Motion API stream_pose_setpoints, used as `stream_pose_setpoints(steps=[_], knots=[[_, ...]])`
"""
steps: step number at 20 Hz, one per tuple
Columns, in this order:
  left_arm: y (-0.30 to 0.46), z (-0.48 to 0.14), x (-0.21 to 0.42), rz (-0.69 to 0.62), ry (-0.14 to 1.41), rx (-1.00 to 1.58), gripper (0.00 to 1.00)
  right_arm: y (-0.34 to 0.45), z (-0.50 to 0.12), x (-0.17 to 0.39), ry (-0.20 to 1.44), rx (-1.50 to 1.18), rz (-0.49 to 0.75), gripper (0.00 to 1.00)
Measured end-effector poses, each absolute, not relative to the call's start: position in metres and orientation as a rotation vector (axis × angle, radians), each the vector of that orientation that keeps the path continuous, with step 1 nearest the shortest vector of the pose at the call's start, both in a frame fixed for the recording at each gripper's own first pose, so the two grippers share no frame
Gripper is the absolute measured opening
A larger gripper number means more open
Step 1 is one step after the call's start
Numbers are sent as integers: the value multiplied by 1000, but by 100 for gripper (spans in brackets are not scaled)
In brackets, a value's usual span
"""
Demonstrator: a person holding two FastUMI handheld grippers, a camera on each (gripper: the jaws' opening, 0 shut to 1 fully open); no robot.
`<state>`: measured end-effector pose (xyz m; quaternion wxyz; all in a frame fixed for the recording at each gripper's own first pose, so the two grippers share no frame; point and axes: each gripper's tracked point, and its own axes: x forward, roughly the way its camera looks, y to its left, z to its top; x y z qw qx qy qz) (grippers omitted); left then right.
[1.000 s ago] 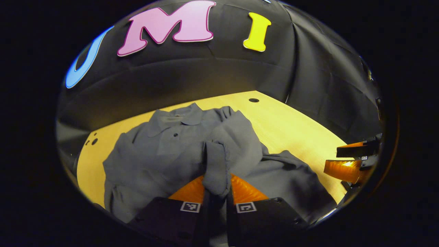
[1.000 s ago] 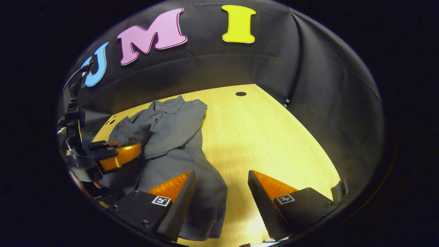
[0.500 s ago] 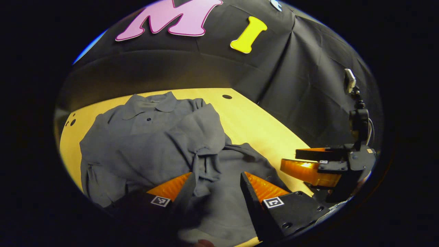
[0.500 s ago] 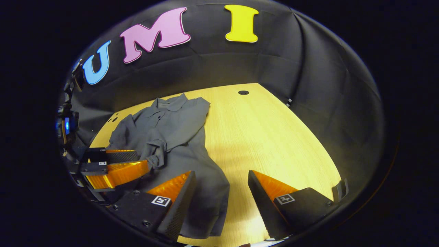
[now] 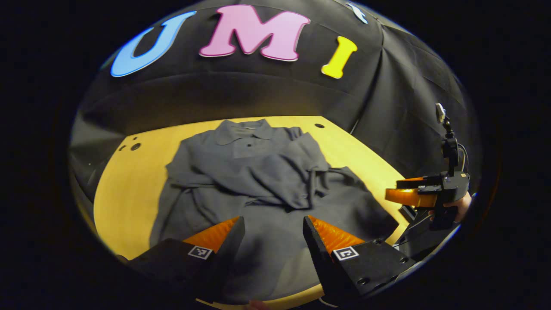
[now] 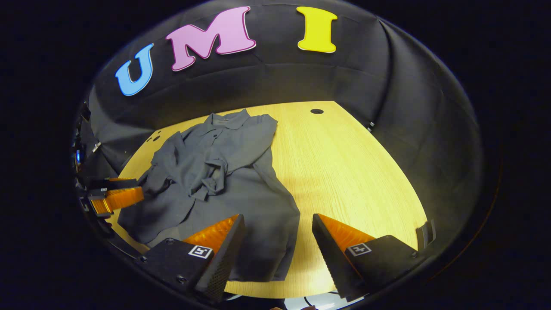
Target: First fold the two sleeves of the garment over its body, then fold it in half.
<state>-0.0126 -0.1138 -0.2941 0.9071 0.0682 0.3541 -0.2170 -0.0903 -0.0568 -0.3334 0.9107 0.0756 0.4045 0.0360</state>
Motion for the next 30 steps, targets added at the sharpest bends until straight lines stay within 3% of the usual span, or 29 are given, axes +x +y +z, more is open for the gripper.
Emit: stream_pose_setpoints(steps=[12,13,14,30], knots=[[59,-327,-55,-198,880,217,87,-52,-369,-150,963,114,45,98],[67,-330,-57,-178,891,215,82,-49,-372,-152,971,113,48,98],[75,-332,-58,-160,895,214,87,-46,-375,-155,978,114,53,98],[83,-373,-60,-126,1018,188,87,-16,-405,-147,1037,62,128,99]])
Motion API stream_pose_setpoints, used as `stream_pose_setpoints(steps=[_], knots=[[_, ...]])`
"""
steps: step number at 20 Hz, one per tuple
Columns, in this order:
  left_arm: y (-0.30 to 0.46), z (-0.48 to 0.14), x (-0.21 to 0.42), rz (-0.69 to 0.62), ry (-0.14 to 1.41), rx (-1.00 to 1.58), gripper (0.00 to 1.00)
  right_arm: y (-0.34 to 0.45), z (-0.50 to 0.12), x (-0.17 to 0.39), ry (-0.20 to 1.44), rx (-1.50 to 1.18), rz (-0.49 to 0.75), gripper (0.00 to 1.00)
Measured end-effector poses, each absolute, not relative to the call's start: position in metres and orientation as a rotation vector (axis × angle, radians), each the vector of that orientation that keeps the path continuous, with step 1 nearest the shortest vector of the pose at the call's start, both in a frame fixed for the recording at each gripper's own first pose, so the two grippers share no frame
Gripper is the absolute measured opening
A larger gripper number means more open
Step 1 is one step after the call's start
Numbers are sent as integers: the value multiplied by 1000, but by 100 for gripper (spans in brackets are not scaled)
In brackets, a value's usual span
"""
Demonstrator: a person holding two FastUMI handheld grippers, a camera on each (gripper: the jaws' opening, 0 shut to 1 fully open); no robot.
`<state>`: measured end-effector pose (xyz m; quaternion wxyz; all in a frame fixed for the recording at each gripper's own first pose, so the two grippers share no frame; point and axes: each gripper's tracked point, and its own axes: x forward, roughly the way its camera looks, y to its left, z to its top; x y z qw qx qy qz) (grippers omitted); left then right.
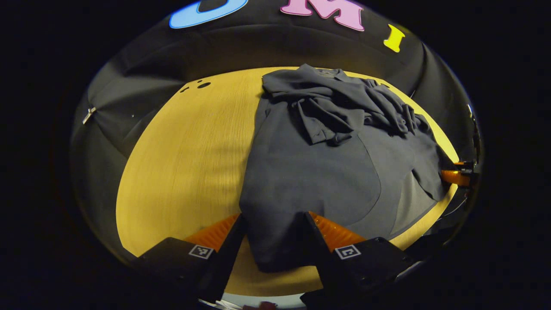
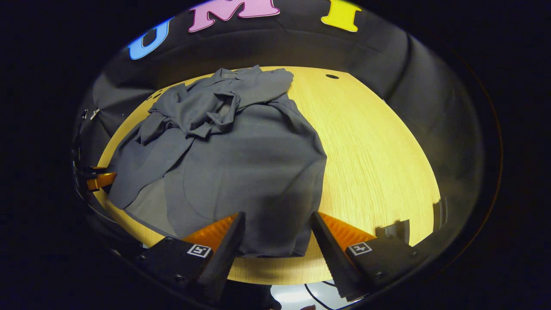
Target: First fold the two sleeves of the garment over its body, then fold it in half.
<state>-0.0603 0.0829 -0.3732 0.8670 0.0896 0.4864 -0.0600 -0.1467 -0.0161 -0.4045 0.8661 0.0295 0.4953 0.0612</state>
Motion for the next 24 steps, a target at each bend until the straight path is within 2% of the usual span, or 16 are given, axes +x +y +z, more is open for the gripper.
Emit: stream_pose_setpoints(steps=[2,3,4,6,7,10,11,12,16,19,24], knots=[[77,-375,-61,-127,1028,189,86,-17,-405,-146,1030,67,126,99],[68,-376,-61,-165,1037,209,84,-13,-408,-143,1031,70,136,95],[59,-376,-62,-200,1037,235,61,-5,-407,-142,1030,76,166,89],[51,-378,-59,-224,1028,287,16,12,-403,-142,1046,99,230,35],[52,-377,-59,-237,1025,307,8,13,-404,-141,1045,109,243,8],[56,-376,-67,-235,1039,259,6,12,-403,-146,1063,137,253,7],[60,-375,-73,-227,1053,249,6,9,-403,-153,1070,122,260,1],[61,-374,-79,-228,1062,229,6,6,-402,-161,1071,107,273,6],[65,-364,-113,-240,1096,169,5,3,-389,-196,1080,129,296,7],[65,-356,-138,-249,1134,132,5,-6,-379,-198,1096,162,293,7],[54,-321,-131,-254,1102,57,5,-5,-344,-175,1021,208,306,6]])
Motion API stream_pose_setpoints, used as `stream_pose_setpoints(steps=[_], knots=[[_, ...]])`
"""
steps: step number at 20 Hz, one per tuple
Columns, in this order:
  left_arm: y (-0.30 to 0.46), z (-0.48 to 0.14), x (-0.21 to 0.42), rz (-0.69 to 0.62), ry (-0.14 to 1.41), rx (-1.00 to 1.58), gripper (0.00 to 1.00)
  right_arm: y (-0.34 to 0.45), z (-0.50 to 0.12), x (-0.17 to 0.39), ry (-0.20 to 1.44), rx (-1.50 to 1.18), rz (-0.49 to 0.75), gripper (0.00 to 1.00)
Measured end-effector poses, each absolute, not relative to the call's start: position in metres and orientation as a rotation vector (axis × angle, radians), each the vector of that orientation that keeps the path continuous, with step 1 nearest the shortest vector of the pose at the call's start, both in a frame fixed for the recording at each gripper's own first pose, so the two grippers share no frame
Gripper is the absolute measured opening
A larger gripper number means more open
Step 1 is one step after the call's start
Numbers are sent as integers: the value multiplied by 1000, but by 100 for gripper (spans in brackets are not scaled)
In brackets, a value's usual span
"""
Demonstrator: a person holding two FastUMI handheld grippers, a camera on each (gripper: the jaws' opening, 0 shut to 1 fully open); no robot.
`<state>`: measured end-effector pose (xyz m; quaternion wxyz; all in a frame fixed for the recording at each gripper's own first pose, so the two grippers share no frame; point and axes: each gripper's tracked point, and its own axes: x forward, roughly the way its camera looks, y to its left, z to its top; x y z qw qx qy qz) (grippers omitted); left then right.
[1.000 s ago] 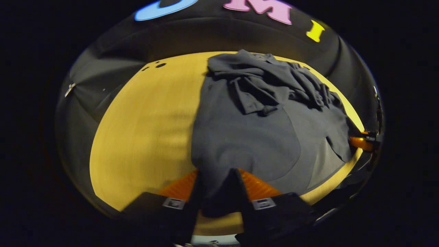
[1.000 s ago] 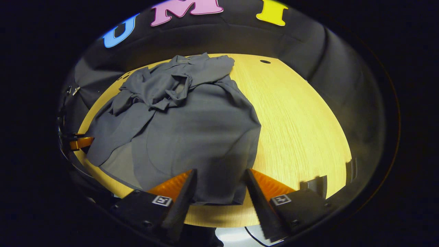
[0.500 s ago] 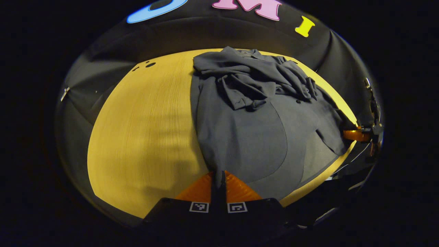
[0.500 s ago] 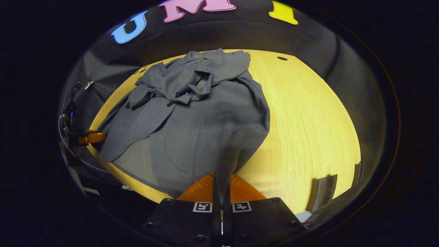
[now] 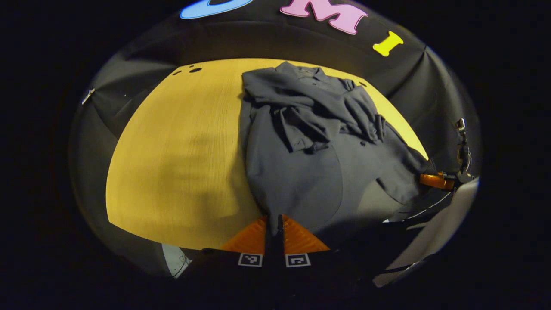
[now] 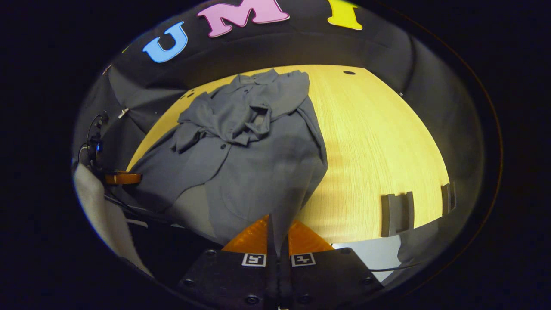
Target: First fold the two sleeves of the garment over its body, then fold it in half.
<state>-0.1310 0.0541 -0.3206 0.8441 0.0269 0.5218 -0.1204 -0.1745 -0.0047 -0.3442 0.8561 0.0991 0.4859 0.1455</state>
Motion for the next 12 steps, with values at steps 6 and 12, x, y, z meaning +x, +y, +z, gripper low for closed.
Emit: stream_pose_setpoints(steps=[6,12], knots=[[33,-255,-74,-241,960,-64,5,-10,-276,-110,834,292,276,6],[14,-199,-12,-244,817,-186,5,-6,-219,-39,655,343,276,6]])
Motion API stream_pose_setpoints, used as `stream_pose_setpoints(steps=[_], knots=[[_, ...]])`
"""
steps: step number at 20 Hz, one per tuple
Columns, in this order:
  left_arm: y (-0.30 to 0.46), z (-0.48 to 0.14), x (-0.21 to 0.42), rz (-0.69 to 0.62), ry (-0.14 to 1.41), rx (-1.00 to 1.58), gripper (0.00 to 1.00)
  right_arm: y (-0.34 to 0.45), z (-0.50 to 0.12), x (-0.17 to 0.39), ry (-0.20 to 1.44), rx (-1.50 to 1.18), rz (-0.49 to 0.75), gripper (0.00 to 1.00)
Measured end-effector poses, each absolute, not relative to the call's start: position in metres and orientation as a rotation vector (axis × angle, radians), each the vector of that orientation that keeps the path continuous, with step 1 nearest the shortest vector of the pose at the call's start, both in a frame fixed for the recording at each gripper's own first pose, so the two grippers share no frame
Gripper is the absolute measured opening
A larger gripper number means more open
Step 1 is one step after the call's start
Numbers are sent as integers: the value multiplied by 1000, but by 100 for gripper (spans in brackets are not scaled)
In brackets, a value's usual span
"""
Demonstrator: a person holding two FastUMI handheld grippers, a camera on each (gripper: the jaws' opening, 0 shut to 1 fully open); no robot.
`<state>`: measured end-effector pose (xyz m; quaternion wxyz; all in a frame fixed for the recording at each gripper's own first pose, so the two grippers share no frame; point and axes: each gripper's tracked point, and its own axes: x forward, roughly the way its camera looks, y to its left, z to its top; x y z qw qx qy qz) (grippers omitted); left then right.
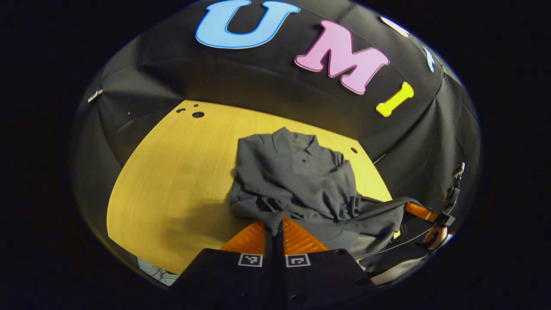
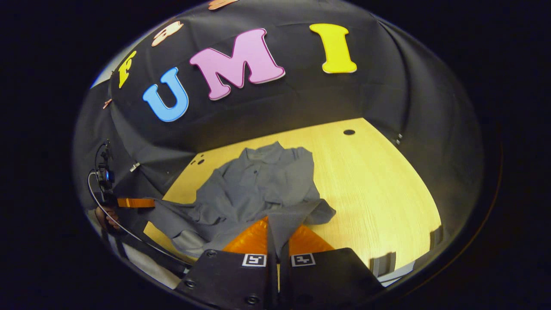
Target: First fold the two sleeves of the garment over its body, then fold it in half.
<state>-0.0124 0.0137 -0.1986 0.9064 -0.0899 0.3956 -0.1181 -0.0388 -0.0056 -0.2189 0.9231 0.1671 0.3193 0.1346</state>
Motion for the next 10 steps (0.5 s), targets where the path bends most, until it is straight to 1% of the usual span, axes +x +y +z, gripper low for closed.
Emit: stream_pose_setpoints(steps=[8,9,10], knots=[[8,-161,73,-214,681,-221,5,0,-180,54,497,366,253,6],[8,-156,84,-210,666,-223,2,-1,-178,65,483,359,249,6],[8,-154,99,-205,653,-226,2,-3,-176,76,470,355,243,6]])
